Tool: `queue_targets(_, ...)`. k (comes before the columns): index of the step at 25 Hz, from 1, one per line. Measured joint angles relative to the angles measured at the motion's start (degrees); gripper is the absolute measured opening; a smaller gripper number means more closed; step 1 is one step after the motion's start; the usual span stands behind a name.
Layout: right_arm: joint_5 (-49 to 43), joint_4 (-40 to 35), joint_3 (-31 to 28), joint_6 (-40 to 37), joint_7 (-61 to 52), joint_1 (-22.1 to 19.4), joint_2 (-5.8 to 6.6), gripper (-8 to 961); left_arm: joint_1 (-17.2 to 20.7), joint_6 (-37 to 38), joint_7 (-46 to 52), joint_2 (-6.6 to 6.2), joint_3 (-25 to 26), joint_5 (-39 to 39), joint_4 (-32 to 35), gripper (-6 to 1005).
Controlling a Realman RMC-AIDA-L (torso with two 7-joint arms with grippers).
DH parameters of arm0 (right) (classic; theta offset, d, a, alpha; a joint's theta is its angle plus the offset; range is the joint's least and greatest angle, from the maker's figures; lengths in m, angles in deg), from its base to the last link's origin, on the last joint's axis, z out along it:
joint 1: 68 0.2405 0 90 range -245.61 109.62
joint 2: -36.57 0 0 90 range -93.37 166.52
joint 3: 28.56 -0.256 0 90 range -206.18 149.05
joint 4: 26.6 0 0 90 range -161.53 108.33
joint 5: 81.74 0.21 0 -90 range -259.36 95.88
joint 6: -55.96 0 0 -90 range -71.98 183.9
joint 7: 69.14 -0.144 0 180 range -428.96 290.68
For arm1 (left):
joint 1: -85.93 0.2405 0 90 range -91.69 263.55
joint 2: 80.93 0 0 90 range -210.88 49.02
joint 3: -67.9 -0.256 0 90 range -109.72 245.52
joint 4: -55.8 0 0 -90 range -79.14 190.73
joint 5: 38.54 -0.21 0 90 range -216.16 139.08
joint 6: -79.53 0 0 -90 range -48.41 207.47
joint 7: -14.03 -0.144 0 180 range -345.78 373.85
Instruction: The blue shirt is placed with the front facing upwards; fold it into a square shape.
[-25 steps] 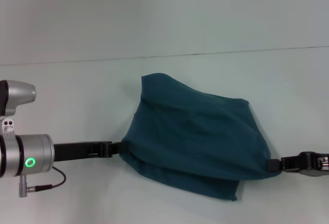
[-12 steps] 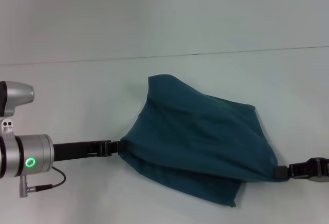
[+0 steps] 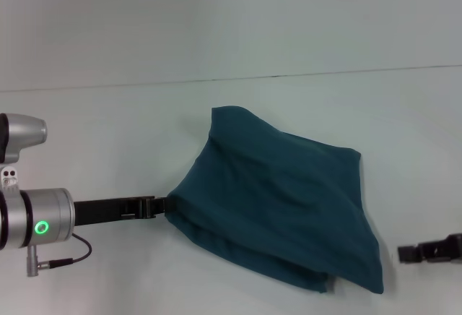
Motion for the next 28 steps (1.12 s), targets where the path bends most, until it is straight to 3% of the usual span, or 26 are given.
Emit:
queue_targets(7,5.67,-3.81,-5.92,1.60,0.11,-0.80,0.44,273,0.01,0.13,-0.10,0.00,0.01,0.17,0.00,18)
queue_targets(12,10.07,-4.09,-5.84,9.17,0.60,1.45,-0.48,381,-0.05,-0.12,-0.01,0.01,1.61,0.63,0.00,24)
queue_targets(15,9.92,-4.09,-4.93,14.30,1.20,3.65,-1.37,588,-0.11,-0.18,-0.01,0.01,2.98,0.68,0.07,28)
queue_targets(18,9.87,-4.09,-3.35,17.54,1.70,5.36,-1.99,592,-0.11,-0.18,0.09,0.00,3.90,0.70,0.30,32)
queue_targets(24,9.87,-4.10,-1.93,19.30,1.73,8.08,-2.16,601,-0.47,0.10,-0.06,-0.14,7.20,0.80,0.49,267)
queue_targets(28,9.78,-4.00,-0.04,21.00,1.81,10.30,-2.41,604,-2.20,0.34,-1.30,0.77,6.83,0.82,0.23,425)
